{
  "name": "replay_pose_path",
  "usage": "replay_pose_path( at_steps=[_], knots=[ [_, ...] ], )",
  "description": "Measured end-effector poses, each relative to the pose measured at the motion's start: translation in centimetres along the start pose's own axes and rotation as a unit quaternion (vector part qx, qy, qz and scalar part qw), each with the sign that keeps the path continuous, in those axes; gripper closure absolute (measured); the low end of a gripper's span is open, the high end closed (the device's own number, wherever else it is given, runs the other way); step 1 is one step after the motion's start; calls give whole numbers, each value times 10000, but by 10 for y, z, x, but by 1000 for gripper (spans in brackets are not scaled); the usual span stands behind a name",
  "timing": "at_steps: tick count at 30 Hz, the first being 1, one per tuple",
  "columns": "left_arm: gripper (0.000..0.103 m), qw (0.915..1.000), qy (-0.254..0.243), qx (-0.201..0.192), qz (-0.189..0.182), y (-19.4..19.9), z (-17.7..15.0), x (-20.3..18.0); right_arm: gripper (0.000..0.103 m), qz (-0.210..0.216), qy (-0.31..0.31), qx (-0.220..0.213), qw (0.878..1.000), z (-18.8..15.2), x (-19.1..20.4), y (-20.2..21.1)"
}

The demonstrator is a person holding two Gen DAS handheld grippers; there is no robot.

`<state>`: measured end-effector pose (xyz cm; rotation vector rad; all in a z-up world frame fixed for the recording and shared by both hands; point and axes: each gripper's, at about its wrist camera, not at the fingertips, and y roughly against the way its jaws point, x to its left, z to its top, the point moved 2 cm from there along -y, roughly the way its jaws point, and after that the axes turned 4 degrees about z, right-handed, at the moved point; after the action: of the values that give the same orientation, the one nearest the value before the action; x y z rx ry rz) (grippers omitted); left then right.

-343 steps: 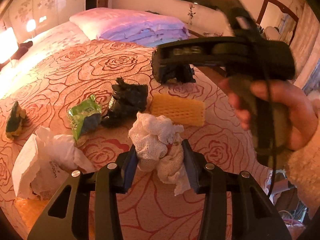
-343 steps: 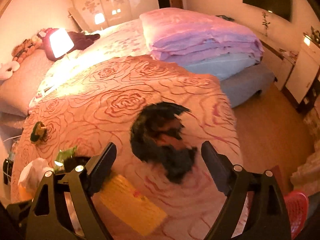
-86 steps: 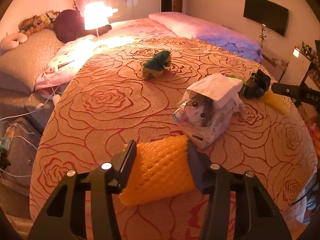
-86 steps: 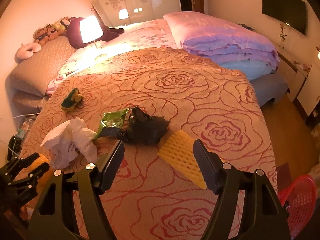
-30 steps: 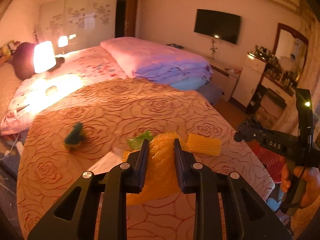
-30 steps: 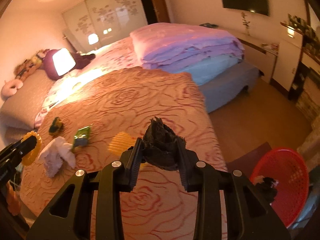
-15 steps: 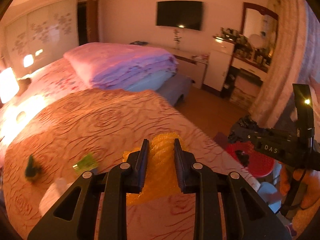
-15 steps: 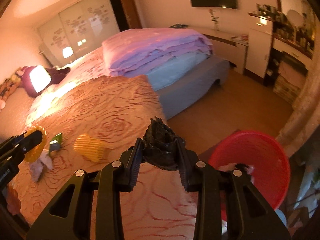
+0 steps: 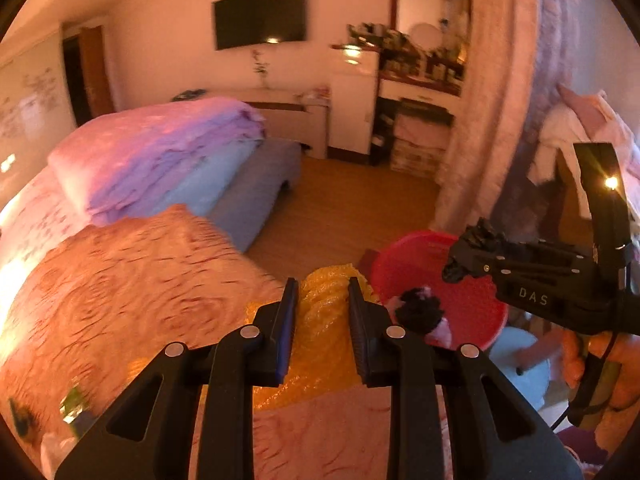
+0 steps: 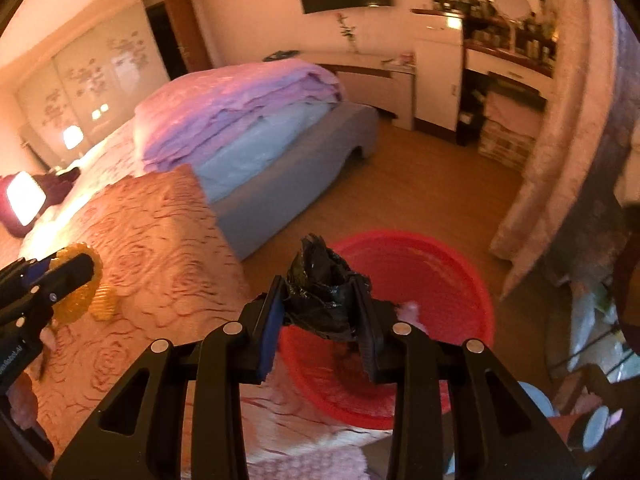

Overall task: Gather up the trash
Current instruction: 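Carry both items to the red wastebasket and open both tools to drop them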

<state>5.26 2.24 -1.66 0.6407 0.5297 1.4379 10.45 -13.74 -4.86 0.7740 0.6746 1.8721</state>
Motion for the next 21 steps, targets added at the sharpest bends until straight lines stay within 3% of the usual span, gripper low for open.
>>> replay_pose_path(
  at_steps=[9,21],
  knots=[
    [80,9957,-455,413,-689,-54,8,-60,70,-303,-402,129,9986,-12,-44,-4],
    [76,9870,-517,1062,-1091,-100,-5,-83,69,-262,-877,546,9943,-33,-79,-22]
  ],
)
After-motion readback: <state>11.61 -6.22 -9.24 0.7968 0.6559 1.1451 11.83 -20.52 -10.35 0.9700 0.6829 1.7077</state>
